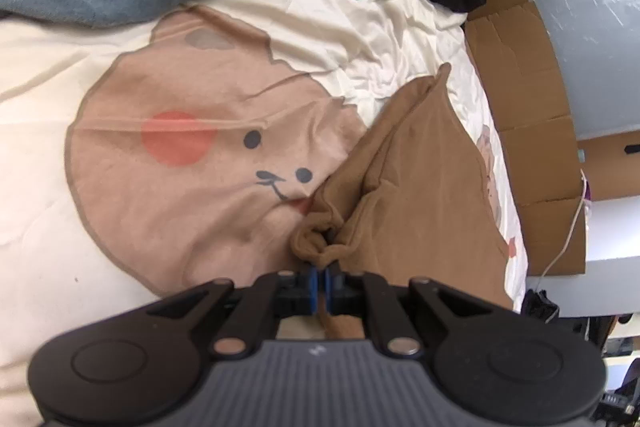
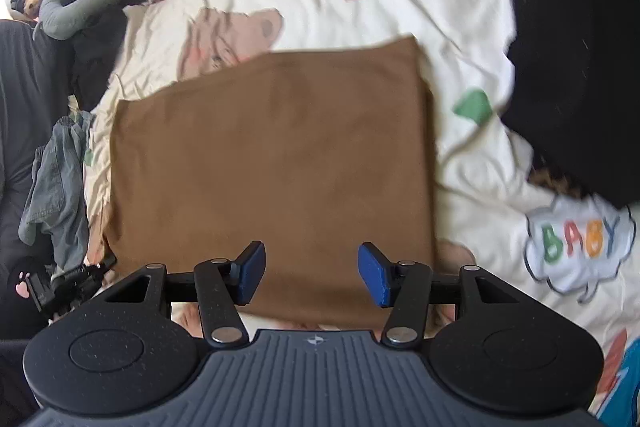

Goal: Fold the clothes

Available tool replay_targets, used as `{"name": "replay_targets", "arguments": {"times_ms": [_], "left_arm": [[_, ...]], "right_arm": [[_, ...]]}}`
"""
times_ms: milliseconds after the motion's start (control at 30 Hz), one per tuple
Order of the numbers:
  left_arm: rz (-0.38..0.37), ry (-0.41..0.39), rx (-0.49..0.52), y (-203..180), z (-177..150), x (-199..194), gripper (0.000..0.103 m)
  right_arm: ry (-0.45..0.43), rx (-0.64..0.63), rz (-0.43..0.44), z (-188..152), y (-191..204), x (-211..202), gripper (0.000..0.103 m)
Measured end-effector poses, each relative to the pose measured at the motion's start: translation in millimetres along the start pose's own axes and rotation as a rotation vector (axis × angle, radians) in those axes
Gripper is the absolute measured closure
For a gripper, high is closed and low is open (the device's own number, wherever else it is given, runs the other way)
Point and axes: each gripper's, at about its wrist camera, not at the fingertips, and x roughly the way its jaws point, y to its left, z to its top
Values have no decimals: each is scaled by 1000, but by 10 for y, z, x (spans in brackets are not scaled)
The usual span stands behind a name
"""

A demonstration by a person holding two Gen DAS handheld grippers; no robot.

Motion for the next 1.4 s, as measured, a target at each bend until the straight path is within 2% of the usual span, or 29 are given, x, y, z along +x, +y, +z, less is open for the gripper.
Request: {"name": "replay_targets", "arguments": {"times_ms": [100,167,233,367,500,633,700,767,933,1133,1200,1300,1400], "left_arm": [[-25,-14,-19,-15,-22,-70,99],[-36,-20,-22,-53,-41,-121,99],[-34,-22,-12,-105,-46,-163,99],[-29,-38,6,-227,-30,-217,99],[-35,-75,74,-425,-60,-273,99],[-79,-106,67,-491,-117,-358,99],[-87,-97,85,-480,-137,-356,99],[-93,-86,87,-421,-143,-342,99],[-113,-79,56,-270,-175,-388,100],[-148,-88,2,-79,-230,-377,100],[-140,-85,-10,-23,-239,-373,100],[-148,-92,-34,48,-237,-397,100],[-152,-86,-4,40,-228,-407,100]], "right_arm": [[-100,-15,-91,16,233,31,51],[-151,14,-86,-15,331,116,63],[-197,45,-66,-78,410,244,68],[-250,104,-31,-298,529,555,71],[-251,109,2,-592,645,765,71],[-277,81,37,-834,732,867,72],[-300,55,65,-898,790,976,82],[-292,35,59,-914,867,1151,95],[-290,33,40,-868,1119,1553,96],[-301,-30,26,-617,1392,1824,96],[-287,-45,0,-566,1422,1919,96],[-246,2,-16,-592,1335,2062,97],[-233,9,-16,-731,1296,2104,100]]}}
